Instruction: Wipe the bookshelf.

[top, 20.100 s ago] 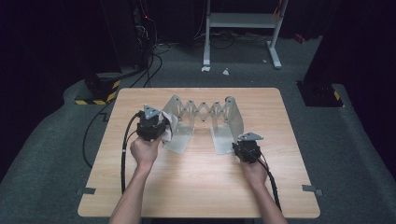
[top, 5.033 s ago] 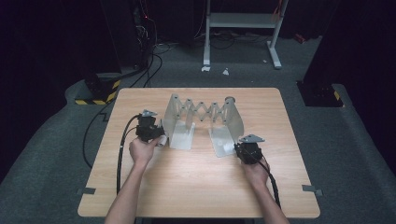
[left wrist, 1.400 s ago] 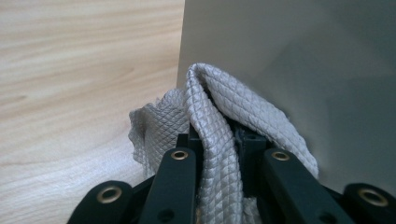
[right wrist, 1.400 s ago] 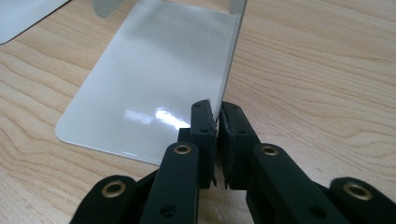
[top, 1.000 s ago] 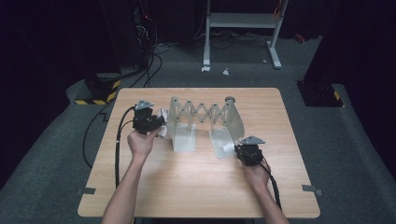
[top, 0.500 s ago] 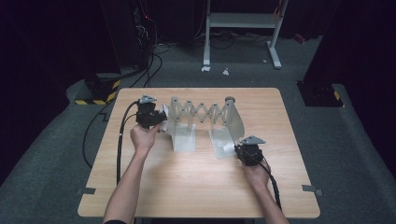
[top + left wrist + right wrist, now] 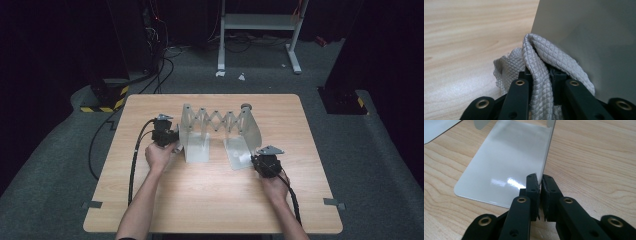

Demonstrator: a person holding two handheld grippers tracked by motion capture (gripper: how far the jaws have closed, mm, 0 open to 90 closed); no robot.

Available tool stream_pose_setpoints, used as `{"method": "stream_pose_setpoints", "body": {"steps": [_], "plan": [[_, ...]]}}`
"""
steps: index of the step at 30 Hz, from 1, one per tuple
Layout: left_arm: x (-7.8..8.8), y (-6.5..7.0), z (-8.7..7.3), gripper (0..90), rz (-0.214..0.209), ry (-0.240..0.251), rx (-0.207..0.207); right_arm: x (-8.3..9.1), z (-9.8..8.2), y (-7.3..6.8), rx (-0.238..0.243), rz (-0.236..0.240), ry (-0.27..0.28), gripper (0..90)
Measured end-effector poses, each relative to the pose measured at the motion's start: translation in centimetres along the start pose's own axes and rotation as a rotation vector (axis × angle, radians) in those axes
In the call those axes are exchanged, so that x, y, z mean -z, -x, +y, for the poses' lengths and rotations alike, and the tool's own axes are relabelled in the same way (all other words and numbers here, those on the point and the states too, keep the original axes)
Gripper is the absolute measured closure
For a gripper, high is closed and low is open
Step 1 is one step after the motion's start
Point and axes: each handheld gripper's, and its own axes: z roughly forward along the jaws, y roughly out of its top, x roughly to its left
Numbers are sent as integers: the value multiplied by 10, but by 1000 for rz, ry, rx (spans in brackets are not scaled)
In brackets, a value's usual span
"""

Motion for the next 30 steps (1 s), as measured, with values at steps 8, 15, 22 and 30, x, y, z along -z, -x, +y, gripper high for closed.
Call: {"method": "stream_pose_setpoints", "body": {"steps": [8,15,22,30], "plan": [[-12,-1,-12,797,9,-26,8,0,0,0,-1,0,0,849],[1,1,-6,797,-1,11,-3,0,0,0,-1,0,0,849],[29,6,11,797,-11,89,-30,0,0,0,0,0,0,849],[59,13,31,797,-13,172,-67,0,0,0,-2,1,0,849]]}}
